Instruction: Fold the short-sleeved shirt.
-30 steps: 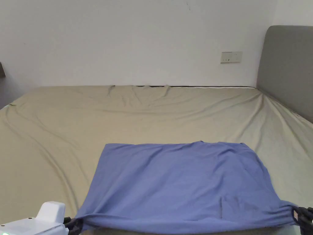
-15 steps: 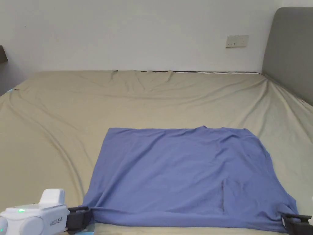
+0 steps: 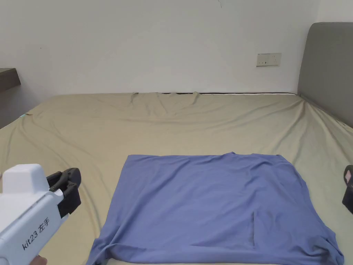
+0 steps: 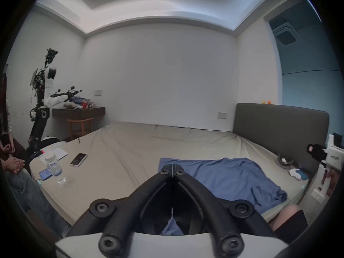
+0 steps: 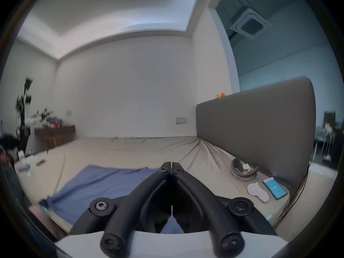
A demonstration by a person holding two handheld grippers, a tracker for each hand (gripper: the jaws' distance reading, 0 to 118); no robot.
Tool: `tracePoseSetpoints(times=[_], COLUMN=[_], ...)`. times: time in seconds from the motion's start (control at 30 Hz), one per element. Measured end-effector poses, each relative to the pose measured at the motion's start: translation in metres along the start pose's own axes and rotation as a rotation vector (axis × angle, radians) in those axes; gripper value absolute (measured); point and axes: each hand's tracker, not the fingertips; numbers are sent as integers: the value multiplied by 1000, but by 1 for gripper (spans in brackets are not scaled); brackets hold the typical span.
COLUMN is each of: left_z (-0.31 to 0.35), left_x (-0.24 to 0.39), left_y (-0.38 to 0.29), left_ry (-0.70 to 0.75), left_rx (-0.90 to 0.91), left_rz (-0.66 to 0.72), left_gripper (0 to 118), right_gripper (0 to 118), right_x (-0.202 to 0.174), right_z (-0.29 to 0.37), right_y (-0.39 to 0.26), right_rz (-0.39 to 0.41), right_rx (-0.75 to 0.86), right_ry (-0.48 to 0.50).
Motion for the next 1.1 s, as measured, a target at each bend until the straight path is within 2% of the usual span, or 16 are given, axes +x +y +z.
tracePoseSetpoints(times=[0.07,0.13,0.17,0.37,0.4,0.43,0.47,0.53,0.57,0.6,0.77,0.8,0.83,0.87,0.9,1.1], left_z=[3,-4,-4,-35,-48,-61,-74,-93,-101,-107,-135,-138,-142,-146,-149,-141], left_x=[5,4,3,-11,-15,-20,-24,-29,-30,-28,-14,-12,-12,-12,-14,-29], left_y=[-11,-18,-22,-40,-46,-56,-67,-83,-92,-98,-127,-131,-135,-140,-145,-133], left_ry=[-2,-34,-51,-92,-104,-118,-130,-125,-111,-113,-127,-122,-122,-108,-71,-106], left_rx=[-15,-99,-116,-364,-454,-565,-640,-724,-733,-747,-844,-854,-859,-861,-852,-834], left_rz=[-32,-56,-39,-69,-74,-93,-96,-92,-107,-139,-212,-205,-211,-225,-244,-134], left_gripper=[0,0,0,0,6,28,60,69,93,96,90,77,53,19,2,0], right_gripper=[0,0,0,0,0,0,0,0,0,0,0,0,0,0,0,0], right_x=[3,-1,-2,-2,-2,-1,1,2,2,-3,-3,-3,-5,-8,-7,1], right_z=[-3,-2,-3,-4,-5,-8,-11,-13,-14,-15,-29,-31,-32,-32,-33,-37], right_y=[-7,-9,-12,-12,-13,-14,-16,-16,-17,-13,-19,-21,-20,-19,-19,-22], right_rz=[-154,5,-61,-23,-25,-10,-14,-26,-48,-48,-69,-71,-67,-64,-63,-81], right_rx=[-137,-35,-117,-96,-104,-103,-108,-114,-132,-133,-161,-166,-170,-173,-176,-254], right_ry=[76,35,40,74,80,80,83,93,97,100,128,133,138,143,149,173])
